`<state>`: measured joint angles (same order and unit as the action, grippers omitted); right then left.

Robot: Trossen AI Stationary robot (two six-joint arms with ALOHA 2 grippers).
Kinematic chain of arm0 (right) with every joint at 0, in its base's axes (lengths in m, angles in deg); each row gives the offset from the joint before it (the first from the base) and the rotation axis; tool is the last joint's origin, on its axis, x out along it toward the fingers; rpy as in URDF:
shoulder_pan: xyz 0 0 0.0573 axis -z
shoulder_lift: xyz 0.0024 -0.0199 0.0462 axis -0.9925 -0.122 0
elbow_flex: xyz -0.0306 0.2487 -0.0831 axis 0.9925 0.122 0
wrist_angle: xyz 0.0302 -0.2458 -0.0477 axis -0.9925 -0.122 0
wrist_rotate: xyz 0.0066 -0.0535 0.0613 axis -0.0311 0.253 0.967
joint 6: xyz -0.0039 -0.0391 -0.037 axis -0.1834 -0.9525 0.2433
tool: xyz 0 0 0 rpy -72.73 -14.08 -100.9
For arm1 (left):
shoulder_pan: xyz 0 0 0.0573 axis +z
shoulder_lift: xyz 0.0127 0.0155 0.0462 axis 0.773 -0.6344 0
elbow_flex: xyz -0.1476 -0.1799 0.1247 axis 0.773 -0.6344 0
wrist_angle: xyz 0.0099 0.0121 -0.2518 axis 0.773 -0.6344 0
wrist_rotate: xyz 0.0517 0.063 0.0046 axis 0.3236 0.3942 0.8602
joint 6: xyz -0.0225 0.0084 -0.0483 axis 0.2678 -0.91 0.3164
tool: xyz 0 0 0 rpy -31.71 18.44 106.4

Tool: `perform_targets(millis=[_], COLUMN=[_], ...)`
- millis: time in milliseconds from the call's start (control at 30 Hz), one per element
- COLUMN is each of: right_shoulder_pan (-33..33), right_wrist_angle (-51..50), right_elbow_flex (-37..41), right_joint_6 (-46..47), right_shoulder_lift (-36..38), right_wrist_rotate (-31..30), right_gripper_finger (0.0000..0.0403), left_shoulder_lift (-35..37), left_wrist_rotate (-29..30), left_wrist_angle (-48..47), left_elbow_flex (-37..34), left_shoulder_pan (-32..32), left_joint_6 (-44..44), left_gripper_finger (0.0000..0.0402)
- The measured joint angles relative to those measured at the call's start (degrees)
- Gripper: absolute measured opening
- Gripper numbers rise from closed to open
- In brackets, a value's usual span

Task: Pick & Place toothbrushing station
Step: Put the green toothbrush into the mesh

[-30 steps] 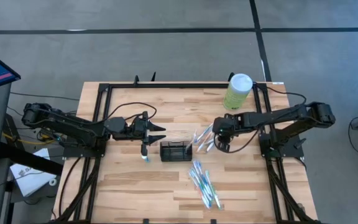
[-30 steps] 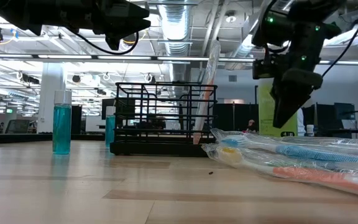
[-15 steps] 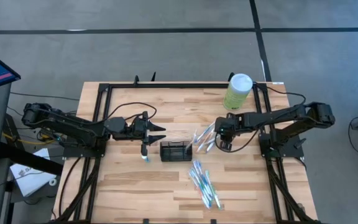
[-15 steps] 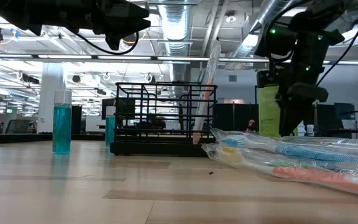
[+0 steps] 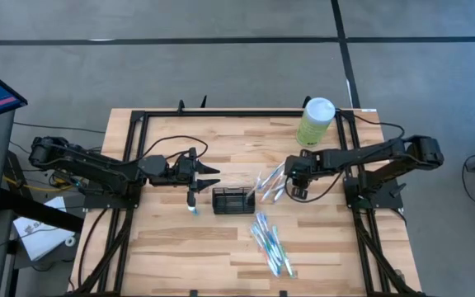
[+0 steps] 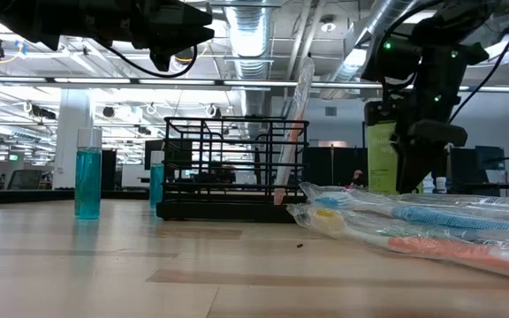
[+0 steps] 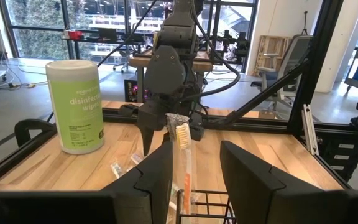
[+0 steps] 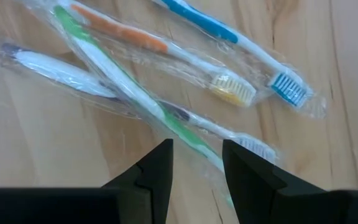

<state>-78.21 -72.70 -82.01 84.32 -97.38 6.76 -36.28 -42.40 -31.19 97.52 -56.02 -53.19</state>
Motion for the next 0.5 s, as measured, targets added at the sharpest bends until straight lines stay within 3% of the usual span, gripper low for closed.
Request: perform_targets(millis=[500], right_shoulder_pan=[-0.01], right_wrist_angle=[2.64], right_elbow_flex=[-0.01], right_joint_6=[-0.93], right_shoulder_lift=[-6.53], right_wrist_rotate=[0.01], right_gripper_finger=[0.0127], left_shoulder_lift=[0.00], left_wrist_rotate=[-0.01], left_wrist_angle=[0.00], left_elbow_flex=[0.00], left_shoulder_pan=[0.00], left_joint_6=[0.00], left_gripper_finger=[0.0127])
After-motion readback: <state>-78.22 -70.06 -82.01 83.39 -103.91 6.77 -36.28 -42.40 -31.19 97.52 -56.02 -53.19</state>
